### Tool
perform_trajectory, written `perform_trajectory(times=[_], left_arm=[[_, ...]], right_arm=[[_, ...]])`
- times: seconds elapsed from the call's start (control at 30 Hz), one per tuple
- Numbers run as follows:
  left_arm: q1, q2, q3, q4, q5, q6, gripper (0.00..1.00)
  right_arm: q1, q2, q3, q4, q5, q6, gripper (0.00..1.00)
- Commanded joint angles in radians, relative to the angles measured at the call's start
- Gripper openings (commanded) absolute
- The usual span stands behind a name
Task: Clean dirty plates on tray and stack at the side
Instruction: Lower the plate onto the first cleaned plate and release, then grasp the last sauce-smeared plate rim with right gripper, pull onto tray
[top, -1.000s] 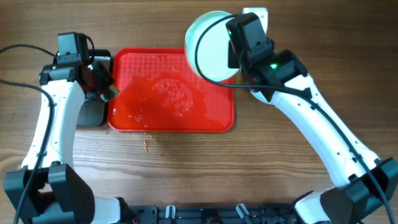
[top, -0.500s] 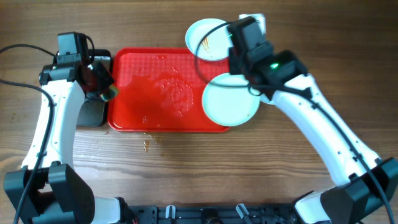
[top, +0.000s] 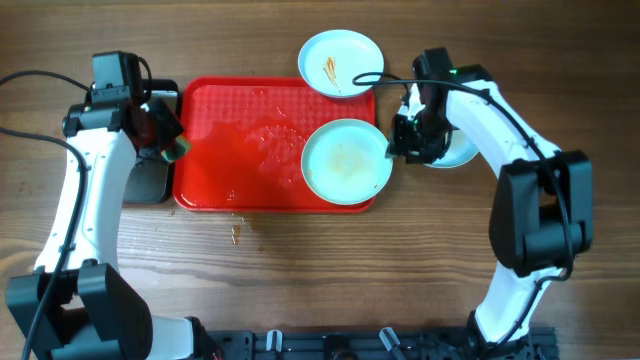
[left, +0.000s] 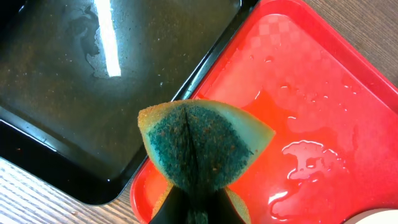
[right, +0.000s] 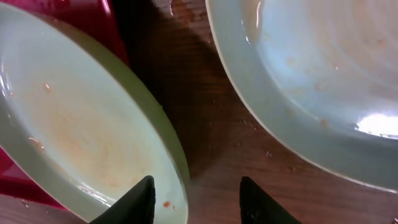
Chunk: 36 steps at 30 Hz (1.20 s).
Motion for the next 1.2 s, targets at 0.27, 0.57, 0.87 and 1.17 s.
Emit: perform_trajectory(times=[0.27,0.57,0.87,1.17], left_arm=[[0.002,0.005,-0.001,0.011,0.008,-0.010,0.04],[0.002,0.005,-0.001,0.011,0.008,-0.010,0.05],[0.002,0.005,-0.001,0.011,0.008,-0.010,0.04],[0.002,0.005,-0.001,0.011,0.008,-0.010,0.04]], right_arm=[[0.053,0.073,-0.011,0.081,-0.035,-0.019,0.36],[0.040,-0.022,0.003,0.093,0.038,-0.012,0.04],[-0.246,-0.269,0.000,0.105,0.131,0.065,0.04],[-0.403,-0.039,-0.005,0.107,0.163,0.058,0.04]])
